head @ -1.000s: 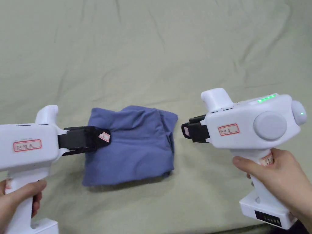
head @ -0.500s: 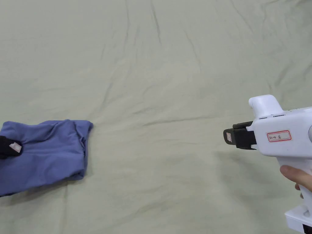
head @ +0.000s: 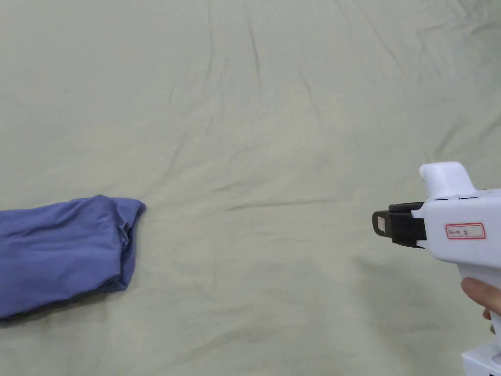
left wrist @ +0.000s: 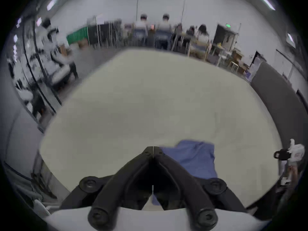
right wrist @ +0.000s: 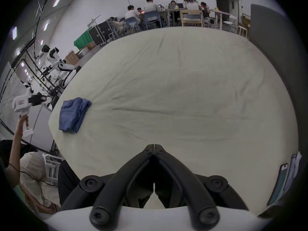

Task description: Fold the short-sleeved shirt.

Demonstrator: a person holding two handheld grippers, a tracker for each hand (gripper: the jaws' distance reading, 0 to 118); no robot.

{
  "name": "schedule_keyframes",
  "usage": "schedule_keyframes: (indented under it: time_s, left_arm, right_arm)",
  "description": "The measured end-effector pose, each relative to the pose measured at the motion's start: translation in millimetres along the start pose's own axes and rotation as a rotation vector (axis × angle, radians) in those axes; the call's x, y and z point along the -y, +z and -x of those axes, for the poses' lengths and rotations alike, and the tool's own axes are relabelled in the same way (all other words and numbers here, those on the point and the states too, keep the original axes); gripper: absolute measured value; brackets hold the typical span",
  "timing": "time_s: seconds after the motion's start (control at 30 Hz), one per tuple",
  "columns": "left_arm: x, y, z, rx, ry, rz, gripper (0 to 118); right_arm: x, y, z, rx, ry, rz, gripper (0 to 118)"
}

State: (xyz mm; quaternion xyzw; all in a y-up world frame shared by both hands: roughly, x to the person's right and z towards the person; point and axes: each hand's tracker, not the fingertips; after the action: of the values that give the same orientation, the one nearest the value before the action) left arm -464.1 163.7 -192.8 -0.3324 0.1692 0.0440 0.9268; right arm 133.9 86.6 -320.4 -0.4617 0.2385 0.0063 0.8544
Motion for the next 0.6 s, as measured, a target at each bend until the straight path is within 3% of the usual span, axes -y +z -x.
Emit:
schedule_keyframes:
  time_s: [0.07,0.2,0.3,0.47,0.6]
  left_arm:
    - [-7.4,37.2,-44.6,-0.017,-0.066,-0.093,0]
    - [-9.0,74.7,-126.2,-0.012,-0.031,-0.295,0]
    - [-14.1,92.4,-191.9,-0.011,-0.101,-0.398,0]
    - [-33.0,117.7,-264.2,0.022,-0.119,-0.486,0]
    - [-40.2,133.2,-301.1,0.035,-0.109,-0.536,0]
  right_arm:
    - [-0.3,17.7,-6.1,0.054,0.021,-0.065,2]
    - [-1.6,63.6,-21.2,0.114,0.005,-0.223,2]
    - [-5.1,102.7,-30.5,0.191,0.018,-0.394,2]
    - [-19.5,161.3,-35.8,0.297,0.044,-0.671,2]
    - [-35.3,183.0,-38.3,0.359,0.054,-0.789,2]
